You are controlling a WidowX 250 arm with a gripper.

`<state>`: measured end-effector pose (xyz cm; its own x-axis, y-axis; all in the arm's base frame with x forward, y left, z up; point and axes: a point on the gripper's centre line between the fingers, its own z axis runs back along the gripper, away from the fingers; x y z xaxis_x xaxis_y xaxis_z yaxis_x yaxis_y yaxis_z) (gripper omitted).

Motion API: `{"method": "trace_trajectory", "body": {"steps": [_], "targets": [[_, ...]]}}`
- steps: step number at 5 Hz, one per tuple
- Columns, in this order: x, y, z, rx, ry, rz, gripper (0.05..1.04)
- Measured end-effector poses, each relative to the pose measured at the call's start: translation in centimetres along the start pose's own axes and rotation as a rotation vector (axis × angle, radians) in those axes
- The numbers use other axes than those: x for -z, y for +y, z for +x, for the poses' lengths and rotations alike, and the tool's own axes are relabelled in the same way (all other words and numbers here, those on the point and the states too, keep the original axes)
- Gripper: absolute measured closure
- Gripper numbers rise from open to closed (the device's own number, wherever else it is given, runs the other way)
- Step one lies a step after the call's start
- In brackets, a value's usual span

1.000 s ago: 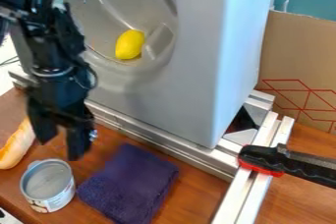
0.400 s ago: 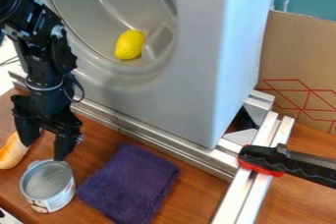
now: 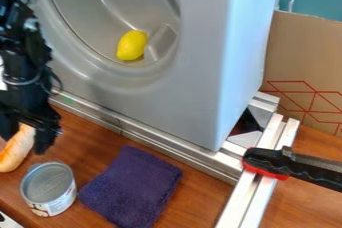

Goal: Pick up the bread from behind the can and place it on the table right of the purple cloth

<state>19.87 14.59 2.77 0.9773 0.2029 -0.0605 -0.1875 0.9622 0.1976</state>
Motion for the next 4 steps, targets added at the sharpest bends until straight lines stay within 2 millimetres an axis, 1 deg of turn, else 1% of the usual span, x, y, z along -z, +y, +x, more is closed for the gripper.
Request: {"method": "trace_trajectory", "body": {"steps": [1,2,3,4], "targets": [[0.3,1.8,0.0,-0.018,-0.021,0.013,0.085],[1.2,3.4,0.1,-0.023,-0.051,0.040,0.085],[2.3,3.5,0.5,0.027,-0.057,-0.008,0.085],[3.5,3.4,1.5,0.064,-0.060,-0.050,0.085]]}}
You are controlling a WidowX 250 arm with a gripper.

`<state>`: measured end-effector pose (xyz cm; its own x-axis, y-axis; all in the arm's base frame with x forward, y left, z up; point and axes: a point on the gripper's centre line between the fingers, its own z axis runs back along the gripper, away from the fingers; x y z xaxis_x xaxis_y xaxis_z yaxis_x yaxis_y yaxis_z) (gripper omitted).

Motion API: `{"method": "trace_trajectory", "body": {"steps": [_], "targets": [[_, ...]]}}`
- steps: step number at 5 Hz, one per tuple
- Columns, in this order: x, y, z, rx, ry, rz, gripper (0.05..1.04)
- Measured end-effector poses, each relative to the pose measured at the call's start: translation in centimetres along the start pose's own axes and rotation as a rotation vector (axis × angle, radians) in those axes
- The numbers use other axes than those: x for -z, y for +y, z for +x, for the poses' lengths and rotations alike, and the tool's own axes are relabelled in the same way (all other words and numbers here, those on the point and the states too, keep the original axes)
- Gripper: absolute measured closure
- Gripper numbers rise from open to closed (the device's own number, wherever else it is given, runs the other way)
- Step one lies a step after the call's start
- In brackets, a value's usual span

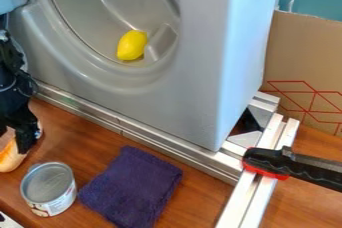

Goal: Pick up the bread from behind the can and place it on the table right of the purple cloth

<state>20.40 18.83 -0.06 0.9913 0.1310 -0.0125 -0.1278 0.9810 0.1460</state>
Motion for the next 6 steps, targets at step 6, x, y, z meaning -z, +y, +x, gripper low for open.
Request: {"method": "trace_trajectory", "body": {"steps": [6], "targets": [[2.0,-1.6,0.0,0.024,0.060,0.042,0.407]]}}
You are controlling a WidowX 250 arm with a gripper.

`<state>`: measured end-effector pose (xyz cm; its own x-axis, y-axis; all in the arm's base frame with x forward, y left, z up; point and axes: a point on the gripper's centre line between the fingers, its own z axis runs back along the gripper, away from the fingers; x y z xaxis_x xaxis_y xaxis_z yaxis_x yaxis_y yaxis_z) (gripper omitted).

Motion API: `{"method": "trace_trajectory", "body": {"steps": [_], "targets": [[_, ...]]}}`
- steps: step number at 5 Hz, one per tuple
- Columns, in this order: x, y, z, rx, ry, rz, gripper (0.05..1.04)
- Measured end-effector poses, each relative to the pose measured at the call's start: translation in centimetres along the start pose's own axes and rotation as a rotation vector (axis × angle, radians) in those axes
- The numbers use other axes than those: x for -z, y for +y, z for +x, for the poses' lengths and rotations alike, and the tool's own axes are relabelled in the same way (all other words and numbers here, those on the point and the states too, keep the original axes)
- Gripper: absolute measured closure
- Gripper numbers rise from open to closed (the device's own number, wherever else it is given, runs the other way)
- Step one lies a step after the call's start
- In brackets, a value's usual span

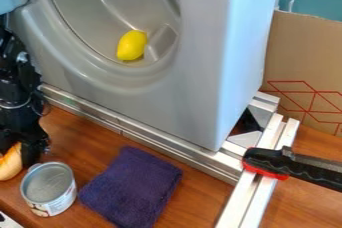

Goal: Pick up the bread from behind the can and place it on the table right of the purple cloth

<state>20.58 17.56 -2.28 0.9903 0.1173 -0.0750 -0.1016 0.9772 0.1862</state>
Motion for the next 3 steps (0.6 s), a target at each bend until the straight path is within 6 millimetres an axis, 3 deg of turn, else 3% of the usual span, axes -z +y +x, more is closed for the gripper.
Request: {"method": "trace_trajectory", "body": {"steps": [1,2,3], "targets": [[-4.0,-1.2,0.8,0.045,-0.086,0.049,0.407],[-8.7,-3.9,1.4,0.146,-0.227,0.094,0.407],[-11.5,-7.4,1.8,0.242,-0.288,0.066,0.407]]}}
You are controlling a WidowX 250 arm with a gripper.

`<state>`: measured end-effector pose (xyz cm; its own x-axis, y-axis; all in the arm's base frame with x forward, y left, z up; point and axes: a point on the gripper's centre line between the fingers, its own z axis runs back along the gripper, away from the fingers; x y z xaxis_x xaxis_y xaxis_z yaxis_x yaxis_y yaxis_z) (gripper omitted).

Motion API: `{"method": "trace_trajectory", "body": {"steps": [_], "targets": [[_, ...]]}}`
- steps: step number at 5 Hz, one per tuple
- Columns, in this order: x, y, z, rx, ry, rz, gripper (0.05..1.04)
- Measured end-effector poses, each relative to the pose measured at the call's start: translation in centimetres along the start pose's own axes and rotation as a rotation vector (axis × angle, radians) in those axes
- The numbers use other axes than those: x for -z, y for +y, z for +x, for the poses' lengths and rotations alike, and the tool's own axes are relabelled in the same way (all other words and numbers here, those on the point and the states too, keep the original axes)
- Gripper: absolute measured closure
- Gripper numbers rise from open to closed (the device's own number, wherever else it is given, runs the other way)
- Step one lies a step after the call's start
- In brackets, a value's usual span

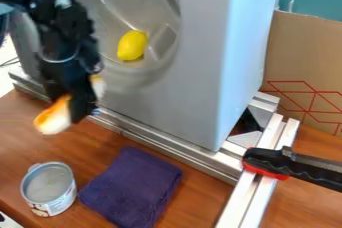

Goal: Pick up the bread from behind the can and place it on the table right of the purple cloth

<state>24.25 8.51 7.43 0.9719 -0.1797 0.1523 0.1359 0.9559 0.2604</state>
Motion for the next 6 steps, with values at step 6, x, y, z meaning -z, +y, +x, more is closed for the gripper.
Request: {"method": "trace_trajectory", "body": {"steps": [6], "targets": [[2.2,-14.6,1.7,-0.058,0.255,-0.285,0.407]]}}
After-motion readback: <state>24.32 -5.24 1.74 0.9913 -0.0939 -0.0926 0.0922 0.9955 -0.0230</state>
